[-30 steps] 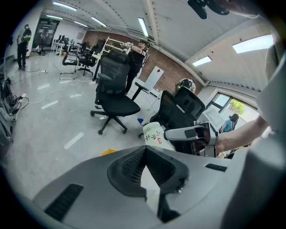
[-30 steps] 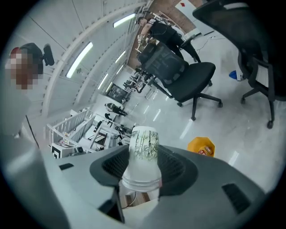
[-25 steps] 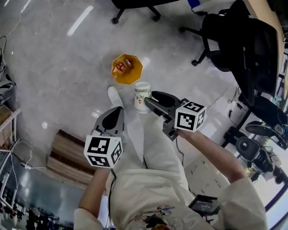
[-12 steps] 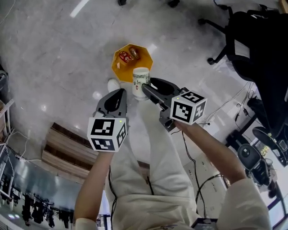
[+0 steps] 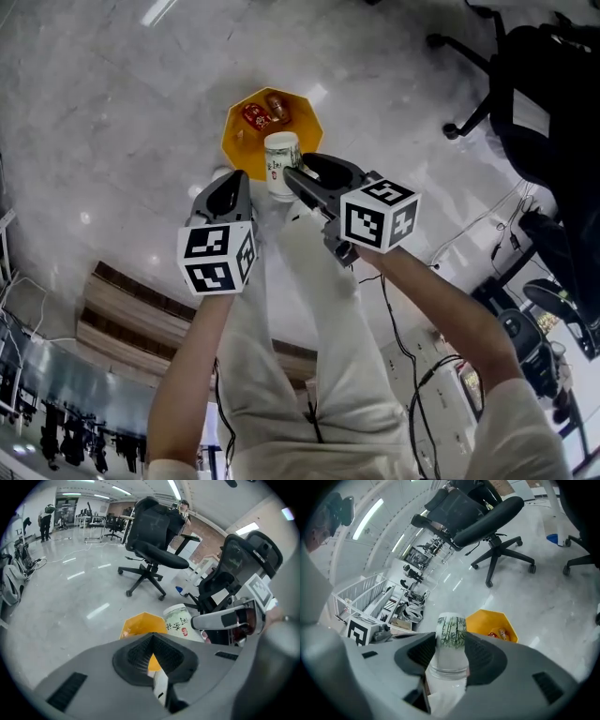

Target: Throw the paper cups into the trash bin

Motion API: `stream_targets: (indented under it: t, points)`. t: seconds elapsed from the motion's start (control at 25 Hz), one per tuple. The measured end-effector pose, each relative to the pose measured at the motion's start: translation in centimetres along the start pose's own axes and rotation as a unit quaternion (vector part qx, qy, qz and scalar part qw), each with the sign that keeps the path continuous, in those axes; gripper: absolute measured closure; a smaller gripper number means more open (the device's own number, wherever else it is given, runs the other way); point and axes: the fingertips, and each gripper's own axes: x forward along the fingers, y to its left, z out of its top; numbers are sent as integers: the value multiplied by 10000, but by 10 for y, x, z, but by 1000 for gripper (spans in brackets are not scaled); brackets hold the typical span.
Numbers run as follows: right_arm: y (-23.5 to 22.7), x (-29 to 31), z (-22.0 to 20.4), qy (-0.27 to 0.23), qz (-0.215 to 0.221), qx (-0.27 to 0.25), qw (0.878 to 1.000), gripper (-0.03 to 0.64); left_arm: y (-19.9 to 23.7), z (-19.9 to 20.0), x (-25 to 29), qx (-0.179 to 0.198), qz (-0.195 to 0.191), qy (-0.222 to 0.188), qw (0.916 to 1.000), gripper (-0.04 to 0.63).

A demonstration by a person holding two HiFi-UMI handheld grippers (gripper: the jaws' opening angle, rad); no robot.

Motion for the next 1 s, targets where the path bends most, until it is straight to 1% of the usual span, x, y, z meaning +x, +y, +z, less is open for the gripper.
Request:
stream_targets:
  t: [0.16,0.28,0.36,0.48,0.52,0.68,0.8,0.88,1.0]
  points:
    - [-22,20,-15,94,-7,-9,10000,417,17,-23,28,-139,79,126,9998,589]
    - [-48,33,-13,103,-176,-4,9998,419,22,-32,56,-300,89,189,9993,589]
    - [-61,42,-12,111,-262,-42,9996,419,26,-42,71,-450,118,319,9984,589]
    - [-77,55,-15,134,-404,-37,9991,419,30,-54,86,-476,94,414,9980,589]
    - [-82,60,-15,137,-458,-9,9989,419,31,-56,90,-493,96,413,9979,589]
    - [-102,77,-18,149,-715,206,9971,419,34,-63,106,-752,128,454,9960,589]
    - [-115,92,-23,217,-947,387,9945,419,38,-69,119,-683,168,617,9956,589]
    - [-119,98,-25,229,-1026,619,9925,416,40,-73,126,-599,186,723,9954,589]
    - [-120,100,-28,237,-1078,965,9892,385,42,-73,127,-481,171,797,9955,589]
